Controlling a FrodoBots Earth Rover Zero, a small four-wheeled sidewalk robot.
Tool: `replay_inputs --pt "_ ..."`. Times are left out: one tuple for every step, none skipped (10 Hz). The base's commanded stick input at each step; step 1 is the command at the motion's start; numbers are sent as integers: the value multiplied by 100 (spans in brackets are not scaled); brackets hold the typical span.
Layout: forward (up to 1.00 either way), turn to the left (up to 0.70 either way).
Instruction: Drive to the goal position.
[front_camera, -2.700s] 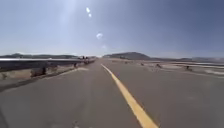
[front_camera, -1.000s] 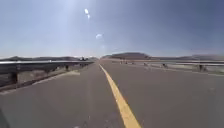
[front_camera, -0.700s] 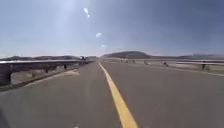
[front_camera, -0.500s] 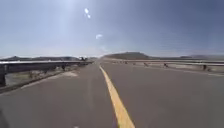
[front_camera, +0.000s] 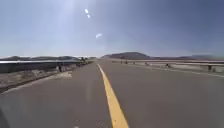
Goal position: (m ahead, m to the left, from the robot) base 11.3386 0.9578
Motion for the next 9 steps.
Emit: replay_inputs --pt "85 0" --pt "85 0" --pt "85 0" --pt "85 0" --pt "85 0" --pt "85 0" --pt "85 0" --pt "85 0" --pt "85 0"
